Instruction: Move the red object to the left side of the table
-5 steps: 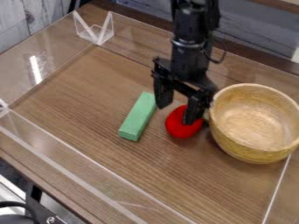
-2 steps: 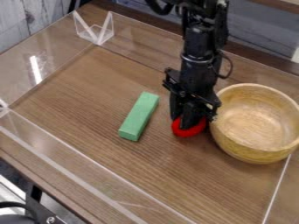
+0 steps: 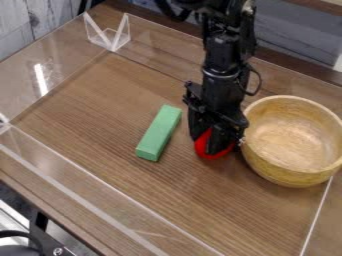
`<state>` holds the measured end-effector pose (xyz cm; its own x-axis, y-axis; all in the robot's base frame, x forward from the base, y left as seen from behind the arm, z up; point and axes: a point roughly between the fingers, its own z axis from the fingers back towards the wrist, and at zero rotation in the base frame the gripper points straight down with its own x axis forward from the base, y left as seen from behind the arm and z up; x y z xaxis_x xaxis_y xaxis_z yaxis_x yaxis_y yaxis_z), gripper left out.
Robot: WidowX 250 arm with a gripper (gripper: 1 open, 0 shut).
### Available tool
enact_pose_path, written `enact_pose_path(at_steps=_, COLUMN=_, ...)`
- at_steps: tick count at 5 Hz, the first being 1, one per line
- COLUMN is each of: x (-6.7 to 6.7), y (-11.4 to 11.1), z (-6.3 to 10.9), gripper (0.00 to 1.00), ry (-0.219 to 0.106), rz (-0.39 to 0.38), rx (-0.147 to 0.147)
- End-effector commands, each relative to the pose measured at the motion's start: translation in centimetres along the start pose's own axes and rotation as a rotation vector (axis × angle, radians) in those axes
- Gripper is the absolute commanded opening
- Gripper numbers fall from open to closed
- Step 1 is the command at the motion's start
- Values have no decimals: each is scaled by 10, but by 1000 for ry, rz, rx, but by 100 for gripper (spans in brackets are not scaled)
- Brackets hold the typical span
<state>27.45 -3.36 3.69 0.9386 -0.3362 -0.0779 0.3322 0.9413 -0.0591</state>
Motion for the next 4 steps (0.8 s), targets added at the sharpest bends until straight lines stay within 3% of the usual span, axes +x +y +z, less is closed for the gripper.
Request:
enact_pose_path(at_steps=1, x=-3, y=-3, z=14, gripper=0, ry=-66, rz=26, rx=10)
enact_pose_path(at_steps=2, x=6, y=-3, z=24, gripper=100, ry=-74, rz=37, rx=7)
enact_pose_path(at_steps=3, x=13, y=-3, z=33, gripper=0, ry=-83, rz=51, rx=9)
enact_pose_path(at_steps=4, x=19, y=-1, z=33, gripper=0, ry=-87, rz=53, rx=16)
